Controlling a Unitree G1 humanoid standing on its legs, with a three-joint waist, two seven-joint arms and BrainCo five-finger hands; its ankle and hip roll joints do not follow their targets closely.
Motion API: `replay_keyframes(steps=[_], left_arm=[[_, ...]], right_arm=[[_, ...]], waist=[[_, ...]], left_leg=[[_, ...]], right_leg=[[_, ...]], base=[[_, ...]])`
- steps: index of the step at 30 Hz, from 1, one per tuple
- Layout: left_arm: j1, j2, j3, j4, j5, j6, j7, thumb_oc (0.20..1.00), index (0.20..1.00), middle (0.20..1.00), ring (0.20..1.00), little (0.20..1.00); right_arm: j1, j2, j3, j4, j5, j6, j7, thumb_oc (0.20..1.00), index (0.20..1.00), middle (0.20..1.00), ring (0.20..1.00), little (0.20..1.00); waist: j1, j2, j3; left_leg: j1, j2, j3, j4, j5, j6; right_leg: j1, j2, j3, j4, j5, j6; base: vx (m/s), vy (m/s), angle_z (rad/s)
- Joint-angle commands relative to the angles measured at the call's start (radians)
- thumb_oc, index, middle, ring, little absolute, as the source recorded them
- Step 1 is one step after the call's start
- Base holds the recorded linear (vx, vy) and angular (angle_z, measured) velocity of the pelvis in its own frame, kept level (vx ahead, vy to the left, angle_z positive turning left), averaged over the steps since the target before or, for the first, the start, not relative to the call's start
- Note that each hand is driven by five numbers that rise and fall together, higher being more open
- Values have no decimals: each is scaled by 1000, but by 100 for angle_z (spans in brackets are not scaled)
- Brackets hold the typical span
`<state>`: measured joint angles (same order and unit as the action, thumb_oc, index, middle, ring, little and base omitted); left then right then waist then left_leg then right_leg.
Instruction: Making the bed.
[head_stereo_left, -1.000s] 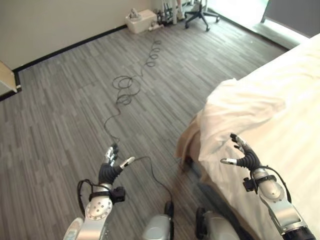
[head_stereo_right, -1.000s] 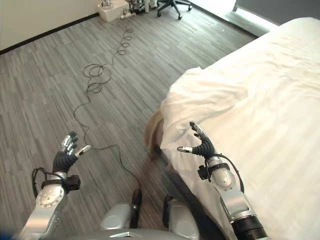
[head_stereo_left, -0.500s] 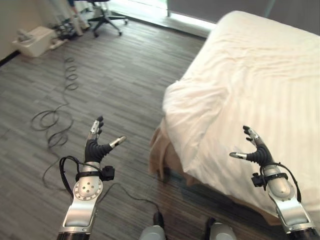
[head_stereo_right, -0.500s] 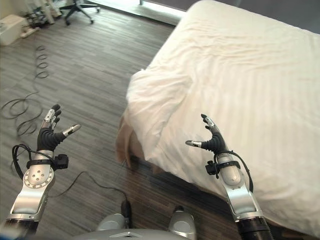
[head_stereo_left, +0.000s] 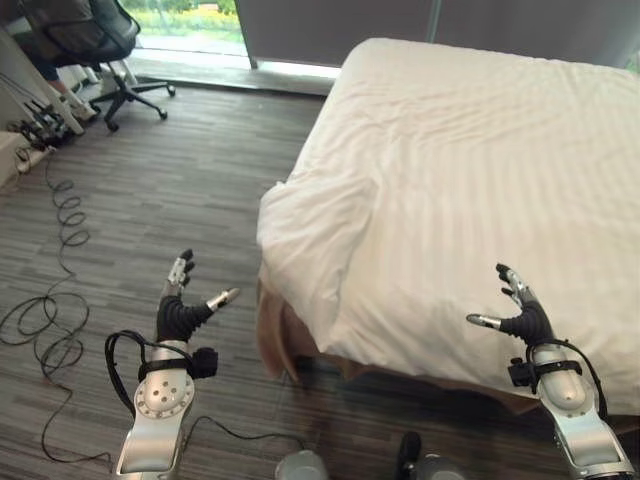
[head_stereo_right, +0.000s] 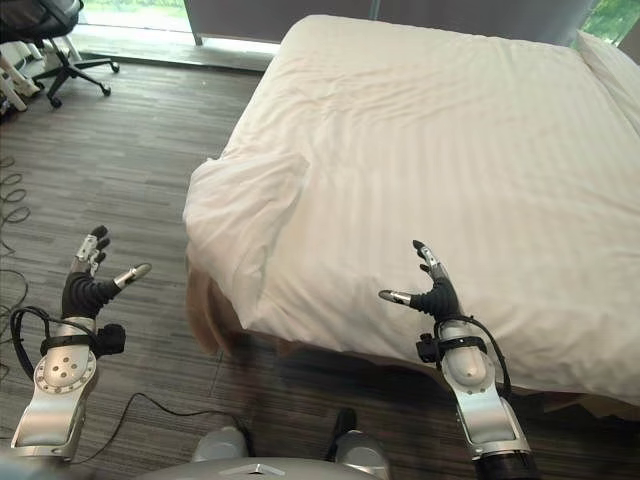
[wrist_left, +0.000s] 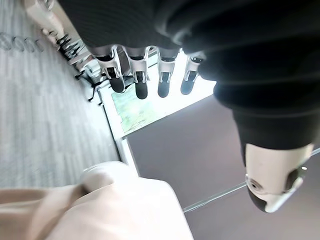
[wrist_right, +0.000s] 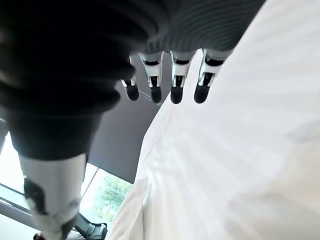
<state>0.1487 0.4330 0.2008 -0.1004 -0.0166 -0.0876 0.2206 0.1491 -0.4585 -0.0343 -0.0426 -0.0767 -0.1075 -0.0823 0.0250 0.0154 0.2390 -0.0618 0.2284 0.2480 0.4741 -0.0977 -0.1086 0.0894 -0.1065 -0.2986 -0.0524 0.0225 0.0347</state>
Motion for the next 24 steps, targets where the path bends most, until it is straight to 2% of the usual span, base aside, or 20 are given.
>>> replay_keyframes(steps=[1, 2, 3, 4, 5, 6, 7, 8, 10, 11, 14, 15, 17, 19, 20, 22, 23, 24], left_arm=[[-67, 56, 70, -56, 72, -74, 66, 1000, 1000, 1000, 1000, 1000], [-107, 105, 80, -29, 120, -53, 100, 1000, 1000, 1000, 1000, 1000], [-109, 106, 79, -27, 121, -54, 101, 1000, 1000, 1000, 1000, 1000], [-132, 137, 83, -5, 160, -41, 117, 1000, 1000, 1000, 1000, 1000], [-193, 197, 74, 57, 232, -12, 158, 1000, 1000, 1000, 1000, 1000], [-197, 199, 72, 61, 233, -13, 160, 1000, 1000, 1000, 1000, 1000], [-285, 284, 48, 169, 312, 27, 195, 1000, 1000, 1000, 1000, 1000], [-293, 287, 44, 176, 312, 25, 198, 1000, 1000, 1000, 1000, 1000], [-404, 386, 2, 298, 420, 83, 175, 1000, 1000, 1000, 1000, 1000], [-411, 387, -5, 303, 420, 83, 176, 1000, 1000, 1000, 1000, 1000], [-534, 490, -84, 433, 462, 102, 151, 1000, 1000, 1000, 1000, 1000], [-540, 492, -89, 437, 461, 101, 152, 1000, 1000, 1000, 1000, 1000], [-595, 519, -117, 484, 444, 104, 152, 1000, 1000, 1000, 1000, 1000], [-628, 526, -139, 507, 441, 107, 151, 1000, 1000, 1000, 1000, 1000], [-677, 527, -168, 539, 431, 109, 151, 1000, 1000, 1000, 1000, 1000], [-712, 530, -197, 559, 434, 113, 154, 1000, 1000, 1000, 1000, 1000], [-748, 543, -234, 582, 457, 130, 151, 1000, 1000, 1000, 1000, 1000], [-750, 544, -235, 583, 457, 130, 151, 1000, 1000, 1000, 1000, 1000]], right_arm=[[-34, -34, -39, -34, 19, -49, -22, 1000, 1000, 1000, 1000, 1000], [-33, -44, -28, -21, 28, -46, -14, 1000, 1000, 1000, 1000, 1000], [-33, -44, -29, -21, 28, -46, -14, 1000, 1000, 1000, 1000, 1000], [-33, -52, -16, -14, 31, -47, -6, 1000, 1000, 1000, 1000, 1000], [-35, -64, 13, 6, 40, -52, 14, 1000, 1000, 1000, 1000, 1000], [-37, -63, 12, 7, 40, -53, 14, 1000, 1000, 1000, 1000, 1000], [-27, -80, 33, 13, 57, -64, 31, 1000, 1000, 1000, 1000, 1000], [-28, -78, 31, 13, 57, -64, 31, 1000, 1000, 1000, 1000, 1000], [37, -94, 14, -1, 78, -82, 59, 1000, 1000, 1000, 1000, 1000], [40, -92, 11, -3, 79, -82, 59, 1000, 1000, 1000, 1000, 1000], [85, -75, 13, -17, 79, -80, 74, 1000, 1000, 1000, 1000, 1000], [86, -72, 12, -18, 79, -79, 75, 1000, 1000, 1000, 1000, 1000], [113, -51, 31, -33, 57, -75, 96, 1000, 1000, 1000, 1000, 1000], [121, -40, 35, -36, 46, -70, 104, 1000, 1000, 1000, 1000, 1000], [138, -24, 44, -36, 33, -68, 108, 1000, 1000, 1000, 1000, 1000], [146, -15, 44, -39, 27, -67, 108, 1000, 1000, 1000, 1000, 1000], [146, -10, 57, -30, 23, -71, 107, 1000, 1000, 1000, 1000, 1000], [145, -9, 57, -30, 23, -72, 107, 1000, 1000, 1000, 1000, 1000]], waist=[[-30, -1, 10], [-41, 7, 1], [-40, 4, 2], [-39, 12, -4], [-39, 31, -14], [-38, 31, -13], [-54, 45, -18], [-52, 45, -17], [-107, 68, -44], [-104, 67, -45], [-149, 53, -69], [-144, 50, -68], [-160, 25, -67], [-160, 15, -65], [-176, 2, -59], [-178, -6, -52], [-177, -7, -27], [-175, -7, -28]], left_leg=[[-48, -37, 8, 1, -19, 27], [-32, -36, -1, -112, -31, 33], [-27, -39, 2, -120, -28, 33], [-12, -43, -24, -239, -1, 28], [20, -34, -103, -410, 61, 10], [22, -35, -102, -420, 71, 11], [37, -18, -163, -526, 100, -6], [36, -18, -163, -531, 106, -5], [51, -1, -131, -561, 117, -14], [50, -1, -131, -561, 117, -14], [89, -38, -85, -561, 103, 6], [91, -40, -81, -561, 102, 7], [116, -70, -32, -561, 74, 37], [124, -83, -11, -561, 63, 50], [138, -105, 13, -561, 45, 68], [144, -113, 27, -561, 39, 77], [147, -110, 65, -561, 30, 85], [144, -109, 67, -561, 34, 85]], right_leg=[[48, -3, -46, 6, -182, 2], [43, -15, -31, 2, -176, 20], [43, -18, -30, 2, -176, 21], [43, -18, -15, -2, -170, 34], [41, -14, 19, 1, -169, 54], [38, -13, 19, 0, -165, 53], [45, -17, 51, 5, -179, 66], [43, -17, 51, 4, -176, 65], [43, -29, 58, 8, -175, 84], [42, -29, 57, 8, -175, 85], [13, -76, 116, 23, -135, 121], [13, -79, 119, 23, -135, 122], [-13, -110, 173, 34, -107, 149], [-26, -125, 194, 41, -98, 160], [-50, -146, 223, 52, -69, 181], [-66, -151, 239, 58, -56, 189], [-118, -149, 198, 107, -50, 190], [-124, -148, 200, 108, -47, 188]], base=[[73, 189, 2], [58, 139, 10], [112, 239, 20], [175, 269, 10], [162, 268, -4], [236, 324, -55], [109, 159, -69], [153, 237, -87], [114, 256, -69], [138, 292, -42], [155, 340, -24], [113, 280, -35], [82, 266, -56], [40, 227, -62], [40, 245, -45], [-11, 190, -54], [-63, 158, -53], [-117, 154, -64]])
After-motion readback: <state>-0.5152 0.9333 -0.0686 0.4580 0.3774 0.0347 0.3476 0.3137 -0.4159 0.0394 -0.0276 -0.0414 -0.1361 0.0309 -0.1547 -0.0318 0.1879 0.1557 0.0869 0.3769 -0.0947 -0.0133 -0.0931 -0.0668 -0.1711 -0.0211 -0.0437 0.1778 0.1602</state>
